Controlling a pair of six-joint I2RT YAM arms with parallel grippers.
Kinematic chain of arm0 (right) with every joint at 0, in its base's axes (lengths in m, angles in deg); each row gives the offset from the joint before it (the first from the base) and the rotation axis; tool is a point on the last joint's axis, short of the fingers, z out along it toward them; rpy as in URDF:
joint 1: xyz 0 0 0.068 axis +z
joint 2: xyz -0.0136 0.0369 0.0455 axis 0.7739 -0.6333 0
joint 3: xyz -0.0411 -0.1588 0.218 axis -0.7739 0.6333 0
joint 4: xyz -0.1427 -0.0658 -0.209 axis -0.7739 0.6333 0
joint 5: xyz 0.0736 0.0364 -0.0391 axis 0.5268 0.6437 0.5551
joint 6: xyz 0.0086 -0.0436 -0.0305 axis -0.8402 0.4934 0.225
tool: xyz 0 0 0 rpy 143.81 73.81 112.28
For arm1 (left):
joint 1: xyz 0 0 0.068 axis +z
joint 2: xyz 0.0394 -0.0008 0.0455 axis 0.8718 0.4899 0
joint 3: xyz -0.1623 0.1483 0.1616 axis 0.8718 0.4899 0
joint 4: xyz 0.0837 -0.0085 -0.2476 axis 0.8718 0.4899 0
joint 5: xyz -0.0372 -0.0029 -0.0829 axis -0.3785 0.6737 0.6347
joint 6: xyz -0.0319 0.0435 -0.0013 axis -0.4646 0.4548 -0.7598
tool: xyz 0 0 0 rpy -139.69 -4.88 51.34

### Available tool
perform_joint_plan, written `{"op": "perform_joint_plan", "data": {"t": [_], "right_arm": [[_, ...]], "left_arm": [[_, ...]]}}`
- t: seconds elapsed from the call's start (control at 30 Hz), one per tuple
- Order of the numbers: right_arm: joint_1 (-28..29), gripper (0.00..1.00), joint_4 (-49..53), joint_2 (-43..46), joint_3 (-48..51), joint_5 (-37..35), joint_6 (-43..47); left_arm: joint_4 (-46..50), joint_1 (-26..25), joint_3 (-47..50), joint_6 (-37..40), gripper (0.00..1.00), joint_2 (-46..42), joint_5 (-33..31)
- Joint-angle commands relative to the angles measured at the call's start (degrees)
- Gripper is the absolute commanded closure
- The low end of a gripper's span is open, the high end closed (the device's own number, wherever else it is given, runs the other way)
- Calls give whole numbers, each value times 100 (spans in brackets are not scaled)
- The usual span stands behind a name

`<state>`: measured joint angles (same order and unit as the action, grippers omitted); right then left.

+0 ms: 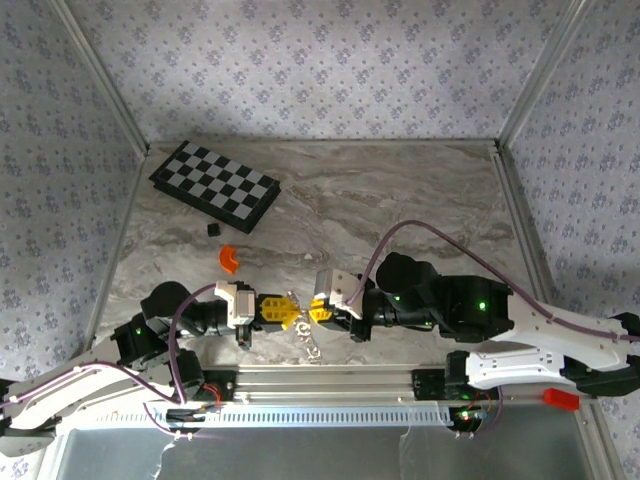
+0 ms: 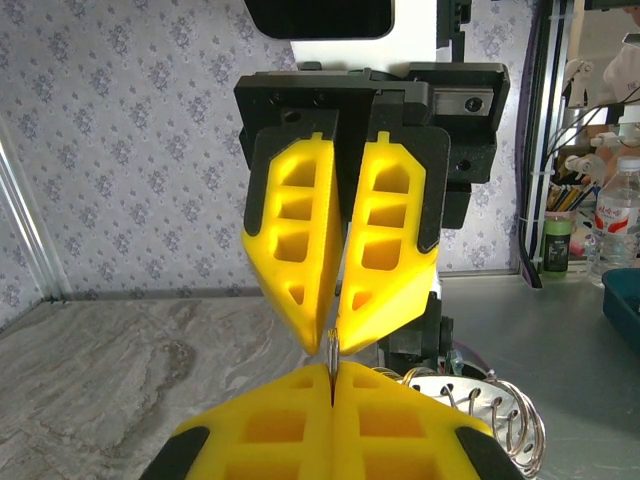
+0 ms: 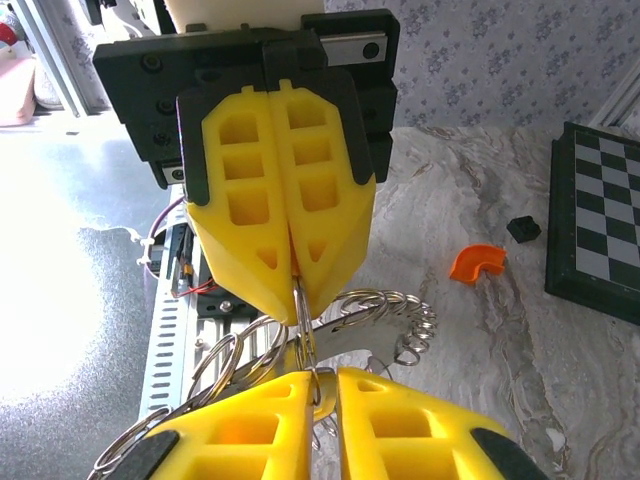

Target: Put the keys on the keyring

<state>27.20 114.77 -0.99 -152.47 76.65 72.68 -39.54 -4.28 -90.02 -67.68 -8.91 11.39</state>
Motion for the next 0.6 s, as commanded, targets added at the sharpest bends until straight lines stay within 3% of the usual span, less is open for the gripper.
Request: {"op": "perform_joint_plan", "data": {"t": [0.0, 0.33, 0.57], "right_arm": [[-31, 88, -80, 2, 39, 64, -96], [-57, 100, 47, -27, 142, 316, 30], [-75, 100, 252, -143, 148, 332, 30]], "left_arm": [[-312, -9, -54, -39, 100, -60, 149], [-248, -9, -116, -6, 100, -73, 158], [-323, -9, -99, -13, 100, -54, 232]]}}
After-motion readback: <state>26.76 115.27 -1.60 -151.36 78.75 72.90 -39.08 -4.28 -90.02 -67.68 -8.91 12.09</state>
